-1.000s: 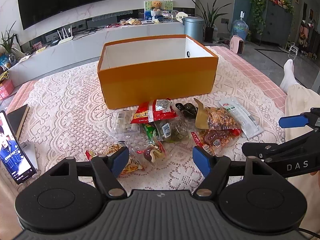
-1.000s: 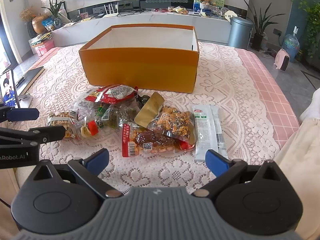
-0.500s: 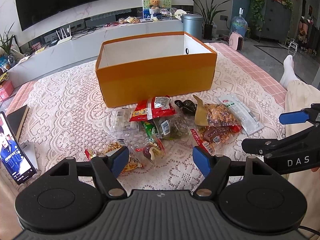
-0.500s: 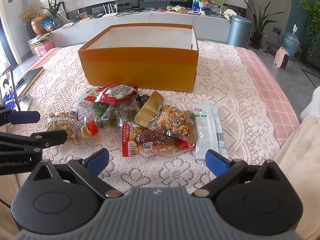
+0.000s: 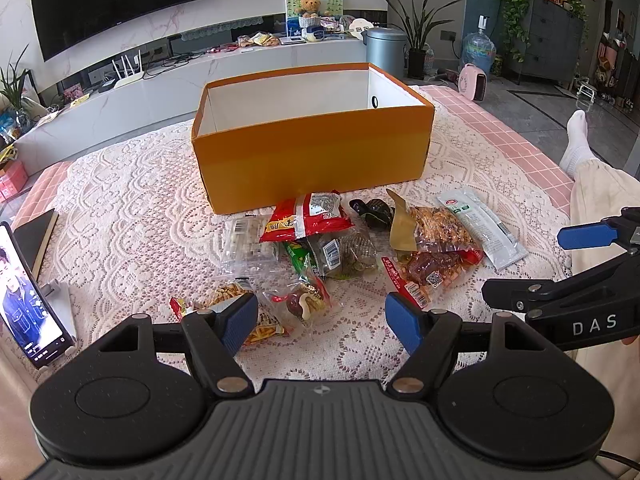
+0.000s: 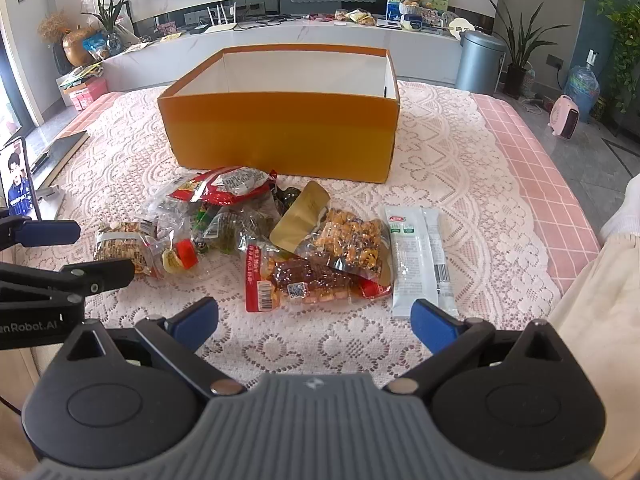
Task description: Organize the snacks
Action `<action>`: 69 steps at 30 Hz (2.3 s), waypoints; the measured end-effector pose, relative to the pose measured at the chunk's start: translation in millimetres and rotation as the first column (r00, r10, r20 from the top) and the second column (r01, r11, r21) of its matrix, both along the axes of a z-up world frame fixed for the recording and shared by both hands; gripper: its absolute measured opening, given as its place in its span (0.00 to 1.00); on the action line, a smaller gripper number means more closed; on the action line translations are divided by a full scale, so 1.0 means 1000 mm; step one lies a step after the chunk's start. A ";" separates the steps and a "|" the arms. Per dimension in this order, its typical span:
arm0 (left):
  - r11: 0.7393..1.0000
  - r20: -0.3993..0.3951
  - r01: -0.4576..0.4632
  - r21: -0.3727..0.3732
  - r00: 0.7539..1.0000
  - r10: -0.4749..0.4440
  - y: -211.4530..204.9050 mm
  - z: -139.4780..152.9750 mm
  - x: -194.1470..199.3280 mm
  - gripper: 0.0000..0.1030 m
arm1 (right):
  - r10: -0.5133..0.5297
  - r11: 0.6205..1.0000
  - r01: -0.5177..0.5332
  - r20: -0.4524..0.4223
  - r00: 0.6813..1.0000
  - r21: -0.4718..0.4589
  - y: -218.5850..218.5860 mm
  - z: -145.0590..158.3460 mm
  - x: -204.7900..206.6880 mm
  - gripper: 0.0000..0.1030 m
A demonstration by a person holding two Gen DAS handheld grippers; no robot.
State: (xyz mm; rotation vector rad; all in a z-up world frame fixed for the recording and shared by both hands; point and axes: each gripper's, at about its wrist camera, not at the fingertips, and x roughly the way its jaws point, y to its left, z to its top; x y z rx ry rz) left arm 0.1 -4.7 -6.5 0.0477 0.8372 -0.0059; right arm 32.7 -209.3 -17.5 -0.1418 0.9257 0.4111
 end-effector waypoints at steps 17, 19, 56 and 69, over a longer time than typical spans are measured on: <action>1.000 -0.001 0.000 0.001 1.000 0.000 0.000 0.000 0.000 0.83 | -0.005 1.000 0.005 -0.009 1.000 -0.006 -0.001 -0.004 -0.001 0.96; 1.000 -0.001 0.001 0.001 1.000 -0.001 0.000 -0.001 -0.001 0.83 | -0.005 1.000 0.005 -0.011 1.000 -0.008 0.000 -0.004 0.001 0.96; 0.997 -0.069 -0.048 -0.068 0.997 0.043 0.046 -0.020 0.008 0.75 | -0.022 1.000 0.021 -0.046 0.999 -0.007 -0.005 -0.040 0.016 0.96; 0.974 -0.141 -0.224 -0.036 0.966 0.217 0.080 -0.050 0.033 0.81 | -0.049 0.998 0.049 0.000 0.999 -0.025 -0.005 -0.057 0.050 0.96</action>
